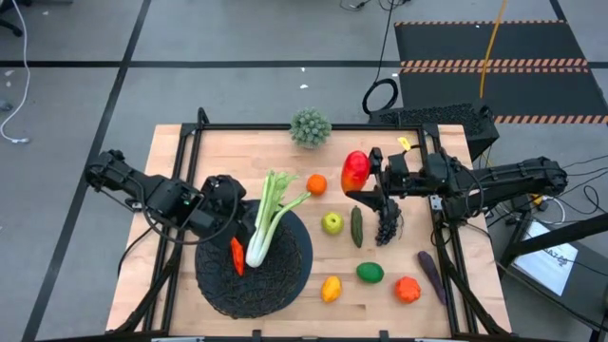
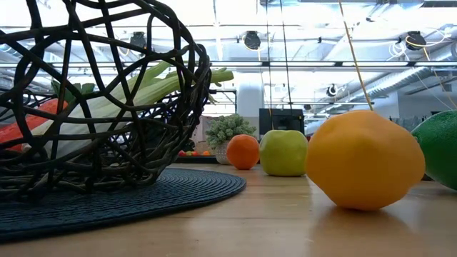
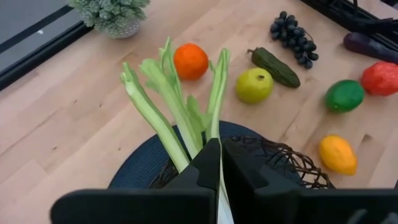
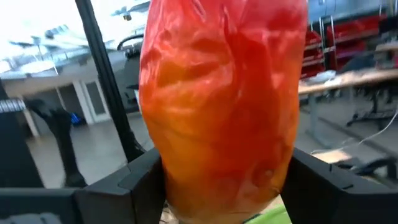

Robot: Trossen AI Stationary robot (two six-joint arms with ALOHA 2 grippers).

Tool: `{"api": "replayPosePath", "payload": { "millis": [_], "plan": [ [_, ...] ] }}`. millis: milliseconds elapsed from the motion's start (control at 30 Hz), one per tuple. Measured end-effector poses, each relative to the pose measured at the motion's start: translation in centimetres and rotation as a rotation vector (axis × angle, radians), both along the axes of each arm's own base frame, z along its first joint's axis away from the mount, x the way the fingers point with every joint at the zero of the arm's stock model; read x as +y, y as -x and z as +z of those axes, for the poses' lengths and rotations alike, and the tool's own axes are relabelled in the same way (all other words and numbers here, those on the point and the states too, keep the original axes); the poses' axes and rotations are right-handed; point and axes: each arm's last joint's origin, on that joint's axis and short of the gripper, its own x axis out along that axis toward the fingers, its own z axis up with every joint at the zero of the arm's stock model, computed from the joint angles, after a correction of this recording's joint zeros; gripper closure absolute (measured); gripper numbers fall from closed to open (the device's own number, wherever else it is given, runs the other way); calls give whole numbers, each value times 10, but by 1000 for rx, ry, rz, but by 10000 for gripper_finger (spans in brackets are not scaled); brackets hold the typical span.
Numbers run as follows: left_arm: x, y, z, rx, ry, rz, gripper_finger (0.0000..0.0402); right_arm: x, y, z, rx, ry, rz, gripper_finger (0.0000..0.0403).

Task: Build produce basket
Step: Put the orange mango into the black wire basket

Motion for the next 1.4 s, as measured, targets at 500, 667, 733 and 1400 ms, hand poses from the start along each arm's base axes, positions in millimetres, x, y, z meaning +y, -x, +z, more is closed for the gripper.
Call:
{"api": "replayPosePath", "payload": {
  "millis": [500, 667, 733, 1400],
  "plan": [
    [0, 0, 0, -3, 4, 2, 378, 0, 0, 0, -23, 361, -60, 154],
    [0, 0, 0, -3, 5, 1, 378, 0, 0, 0, -22, 344, -57, 154],
    [0, 0, 0, -3, 5, 1, 378, 0, 0, 0, -20, 326, -55, 154],
    [0, -1, 0, -10, 9, 1, 378, -1, 0, 0, 5, -106, -10, 154]
  ]
}}
